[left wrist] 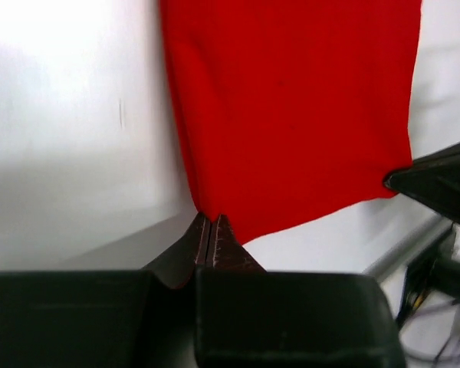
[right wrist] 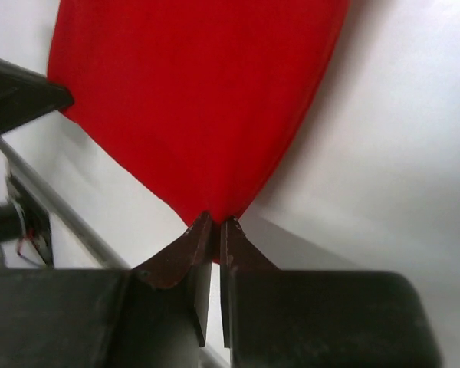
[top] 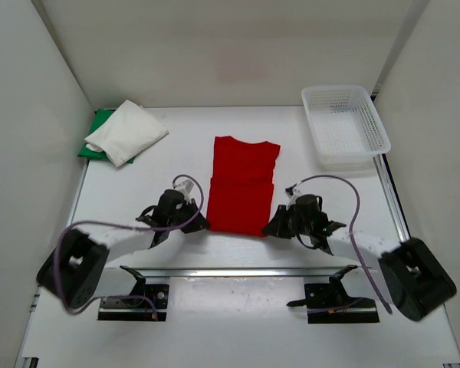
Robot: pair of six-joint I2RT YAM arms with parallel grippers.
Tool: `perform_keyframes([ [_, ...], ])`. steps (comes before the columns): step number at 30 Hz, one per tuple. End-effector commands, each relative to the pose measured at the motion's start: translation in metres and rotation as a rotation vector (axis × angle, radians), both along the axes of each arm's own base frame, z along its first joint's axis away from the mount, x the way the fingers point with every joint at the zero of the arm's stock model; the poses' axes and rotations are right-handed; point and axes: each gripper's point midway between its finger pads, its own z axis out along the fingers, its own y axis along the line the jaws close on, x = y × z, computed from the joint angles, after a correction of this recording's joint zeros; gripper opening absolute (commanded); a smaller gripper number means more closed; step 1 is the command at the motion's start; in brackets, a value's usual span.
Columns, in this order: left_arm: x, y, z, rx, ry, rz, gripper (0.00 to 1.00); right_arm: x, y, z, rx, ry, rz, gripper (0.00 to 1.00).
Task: Fold and stack the t-shirts
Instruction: Grab one side of the 2/3 rectangular tshirt with both arms, then fold the long partially folded tshirt into a neat square
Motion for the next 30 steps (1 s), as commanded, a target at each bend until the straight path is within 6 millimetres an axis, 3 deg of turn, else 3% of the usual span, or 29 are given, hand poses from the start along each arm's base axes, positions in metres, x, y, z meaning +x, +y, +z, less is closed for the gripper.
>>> perform_keyframes([
  [1,-0.065,0.023,-0.013,0.115,0.055,-0.093,0.0,-0.062,-0.001,-0.015,-0.076,0.069,0.059,0.0],
  [2,-0.068,0.026,-0.002,0.122,-0.002,-0.077,0.0,-0.07,-0.004,-0.019,-0.094,0.083,0.035,0.0],
  [3,-0.091,0.027,-0.007,0.172,0.025,-0.132,0.0,-0.085,-0.002,-0.013,-0.11,0.062,0.061,0.0],
  [4,-0.097,0.034,0.002,0.191,0.009,-0.109,0.0,-0.095,0.008,0.003,-0.067,0.027,0.089,0.01],
  [6,-0.104,0.029,0.033,0.12,-0.052,-0.109,0.0,-0.101,0.006,0.017,-0.089,-0.001,0.061,0.0],
  [7,-0.103,0.033,0.041,0.108,-0.052,-0.088,0.0,-0.098,0.008,0.035,-0.067,-0.038,0.057,0.0],
  [9,-0.08,0.029,0.093,0.016,-0.142,-0.057,0.0,-0.079,0.016,0.082,-0.027,-0.145,0.071,0.0],
  [10,-0.069,0.032,0.105,0.007,-0.176,-0.041,0.0,-0.072,0.015,0.087,-0.031,-0.142,0.074,0.0],
  [11,-0.052,0.031,0.13,-0.001,-0.231,-0.03,0.0,-0.053,0.012,0.103,-0.031,-0.176,0.063,0.0],
  [12,-0.041,0.024,0.15,-0.012,-0.26,-0.036,0.0,-0.041,0.013,0.112,-0.046,-0.196,0.079,0.0],
  [13,-0.027,0.019,0.155,-0.014,-0.272,-0.036,0.0,-0.024,0.008,0.122,-0.023,-0.208,0.07,0.0],
  [14,-0.014,0.01,0.179,-0.058,-0.324,-0.045,0.0,-0.002,0.001,0.131,-0.022,-0.227,0.046,0.01],
  [15,0.004,0.002,0.188,-0.071,-0.337,-0.037,0.0,0.02,-0.008,0.136,-0.042,-0.245,0.014,0.0],
  [16,0.018,-0.002,0.174,-0.062,-0.291,-0.031,0.0,0.032,-0.006,0.15,-0.027,-0.272,0.026,0.0],
  [17,0.04,-0.001,0.19,-0.096,-0.324,0.001,0.0,0.05,-0.014,0.147,-0.039,-0.261,-0.005,0.0],
  [18,0.061,-0.008,0.184,-0.097,-0.303,0.009,0.0,0.07,-0.018,0.148,-0.071,-0.275,-0.037,0.0],
  [19,0.088,-0.006,0.173,-0.07,-0.273,0.043,0.0,0.088,-0.023,0.147,-0.086,-0.274,-0.066,0.0],
  [21,0.12,-0.02,0.142,-0.043,-0.192,0.045,0.0,0.115,-0.026,0.146,-0.076,-0.261,-0.076,0.0],
  [22,0.137,-0.024,0.152,-0.052,-0.219,0.055,0.0,0.126,-0.03,0.127,-0.098,-0.216,-0.095,0.0],
  [23,0.157,-0.025,0.143,-0.025,-0.21,0.09,0.0,0.139,-0.031,0.133,-0.096,-0.236,-0.1,0.0],
  [24,0.169,-0.021,0.14,-0.009,-0.204,0.111,0.0,0.15,-0.036,0.116,-0.1,-0.19,-0.109,0.0],
  [26,0.197,-0.02,0.121,0.016,-0.169,0.144,0.0,0.176,-0.045,0.095,-0.091,-0.139,-0.137,0.0],
  [28,0.222,-0.002,0.093,0.051,-0.123,0.211,0.0,0.197,-0.052,0.091,-0.081,-0.151,-0.163,0.0],
  [30,0.234,0.005,0.083,0.021,-0.093,0.24,0.01,0.212,-0.056,0.081,-0.087,-0.116,-0.171,0.0],
])
